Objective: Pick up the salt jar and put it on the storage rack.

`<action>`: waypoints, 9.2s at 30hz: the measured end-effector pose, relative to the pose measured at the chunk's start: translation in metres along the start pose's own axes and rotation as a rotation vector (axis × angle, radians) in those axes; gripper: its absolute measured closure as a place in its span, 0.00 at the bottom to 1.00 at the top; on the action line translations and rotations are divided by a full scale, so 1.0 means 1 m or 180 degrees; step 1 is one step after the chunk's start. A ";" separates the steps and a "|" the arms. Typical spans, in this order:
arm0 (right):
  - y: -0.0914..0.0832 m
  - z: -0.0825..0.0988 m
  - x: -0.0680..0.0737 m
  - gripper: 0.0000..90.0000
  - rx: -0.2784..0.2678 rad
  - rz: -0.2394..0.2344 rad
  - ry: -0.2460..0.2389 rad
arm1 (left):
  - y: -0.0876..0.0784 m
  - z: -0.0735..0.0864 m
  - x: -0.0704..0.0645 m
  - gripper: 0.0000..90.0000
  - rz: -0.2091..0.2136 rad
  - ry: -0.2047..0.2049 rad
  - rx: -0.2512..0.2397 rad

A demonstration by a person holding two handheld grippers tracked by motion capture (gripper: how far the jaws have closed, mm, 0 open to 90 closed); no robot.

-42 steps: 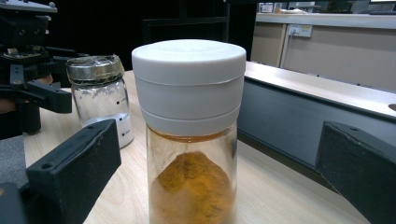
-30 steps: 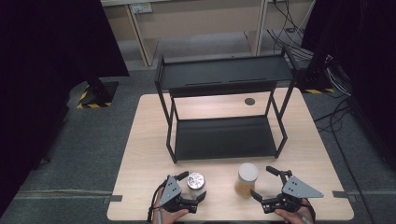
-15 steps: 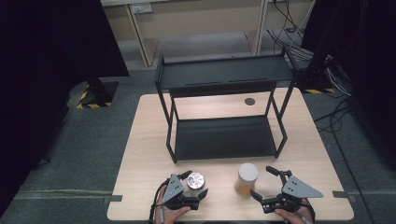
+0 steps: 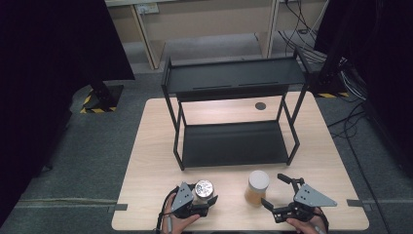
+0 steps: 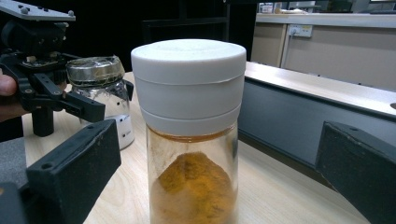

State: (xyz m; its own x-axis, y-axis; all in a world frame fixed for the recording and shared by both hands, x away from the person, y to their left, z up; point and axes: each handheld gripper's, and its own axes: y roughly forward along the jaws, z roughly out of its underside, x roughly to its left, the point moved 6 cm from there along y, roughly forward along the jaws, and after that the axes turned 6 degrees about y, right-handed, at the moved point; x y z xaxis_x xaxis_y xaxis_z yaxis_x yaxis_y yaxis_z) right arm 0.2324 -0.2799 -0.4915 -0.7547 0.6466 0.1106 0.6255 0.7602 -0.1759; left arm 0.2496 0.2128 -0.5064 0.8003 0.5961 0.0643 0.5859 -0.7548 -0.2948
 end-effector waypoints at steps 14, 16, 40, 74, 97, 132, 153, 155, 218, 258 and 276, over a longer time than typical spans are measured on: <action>0.000 0.000 0.000 0.00 0.0001 -0.0006 -0.0008 | -0.003 -0.004 0.001 0.34 0.0025 0.0021 -0.0026; 0.000 0.000 0.000 0.00 0.0002 -0.0004 -0.0004 | -0.003 -0.005 0.001 0.34 0.0037 0.0003 -0.0032; -0.001 0.000 0.000 0.00 -0.0017 -0.0004 0.0006 | -0.008 -0.033 0.005 0.34 0.0105 -0.0011 -0.0104; -0.001 0.000 -0.001 0.00 -0.0026 -0.0008 0.0036 | -0.004 -0.105 0.037 0.34 0.0141 0.0074 -0.0182; -0.001 0.000 -0.001 0.00 -0.0029 -0.0008 0.0044 | 0.004 -0.176 0.059 0.34 0.0176 0.0162 -0.0249; -0.001 0.001 -0.002 0.00 -0.0017 -0.0017 0.0048 | 0.015 -0.274 0.092 0.34 -0.0037 0.0107 -0.0150; 0.000 0.002 -0.003 0.00 -0.0024 -0.0023 0.0075 | 0.014 -0.318 0.101 0.34 -0.0179 0.0115 -0.0104; -0.001 0.001 -0.003 0.00 -0.0026 -0.0026 0.0074 | 0.015 -0.321 0.102 0.34 -0.0199 0.0107 -0.0106; -0.001 0.002 -0.005 0.00 -0.0024 -0.0077 0.0091 | 0.069 -0.338 0.143 0.34 -0.1134 -0.0283 -0.0057; -0.001 0.002 -0.004 0.00 -0.0020 -0.0078 0.0090 | 0.042 -0.343 0.124 0.00 -0.1205 -0.0303 -0.0114; -0.001 0.002 -0.004 0.00 -0.0032 -0.0078 0.0100 | 0.026 -0.326 0.102 0.00 -0.0922 -0.0303 -0.0294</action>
State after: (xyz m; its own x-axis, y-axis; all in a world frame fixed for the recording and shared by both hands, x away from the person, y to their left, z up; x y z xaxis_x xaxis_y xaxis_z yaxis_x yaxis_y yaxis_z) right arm 0.2343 -0.2834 -0.4934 -0.7634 0.6293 0.1455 0.6089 0.7763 -0.1631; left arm 0.3878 0.1652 -0.1962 0.5855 0.8096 0.0421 0.8003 -0.5690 -0.1892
